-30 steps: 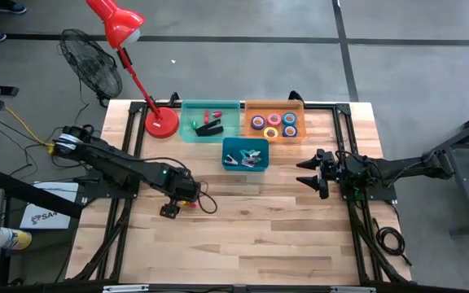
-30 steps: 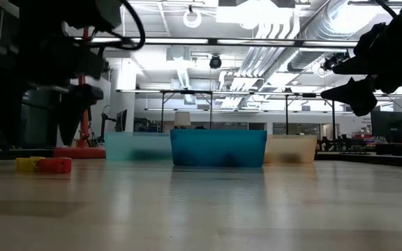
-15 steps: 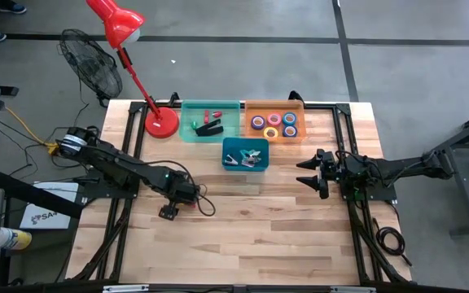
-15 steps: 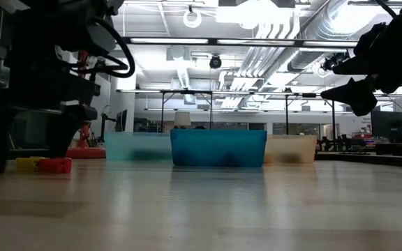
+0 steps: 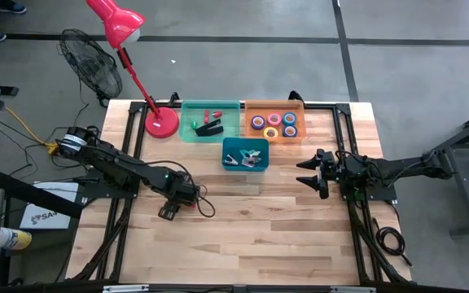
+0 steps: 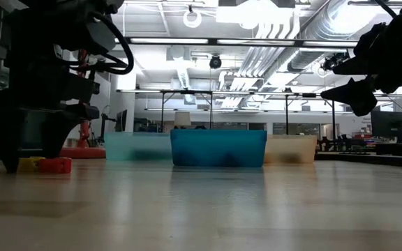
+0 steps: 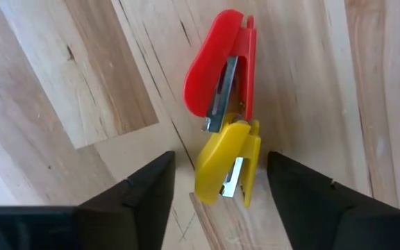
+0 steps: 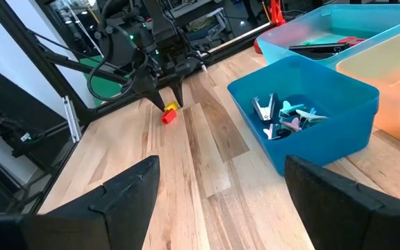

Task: Pick and place Stapler, Stapler remover, tape
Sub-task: Put the yellow stapler into the green bin

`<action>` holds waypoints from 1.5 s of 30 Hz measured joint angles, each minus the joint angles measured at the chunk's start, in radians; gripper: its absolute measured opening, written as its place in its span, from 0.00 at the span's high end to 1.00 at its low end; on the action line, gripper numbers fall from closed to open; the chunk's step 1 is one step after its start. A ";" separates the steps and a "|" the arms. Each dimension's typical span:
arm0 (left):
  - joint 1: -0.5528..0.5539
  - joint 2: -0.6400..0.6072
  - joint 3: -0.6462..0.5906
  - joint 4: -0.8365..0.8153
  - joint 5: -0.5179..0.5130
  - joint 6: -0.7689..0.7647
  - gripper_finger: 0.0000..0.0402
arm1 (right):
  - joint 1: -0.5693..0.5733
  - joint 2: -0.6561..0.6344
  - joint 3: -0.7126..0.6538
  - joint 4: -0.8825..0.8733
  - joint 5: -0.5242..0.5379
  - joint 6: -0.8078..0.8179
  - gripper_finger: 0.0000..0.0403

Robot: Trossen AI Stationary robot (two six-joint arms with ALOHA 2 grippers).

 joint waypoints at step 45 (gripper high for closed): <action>0.129 -0.005 0.174 -0.071 -0.425 0.068 0.83 | 0.000 0.000 0.000 0.000 0.000 0.000 0.26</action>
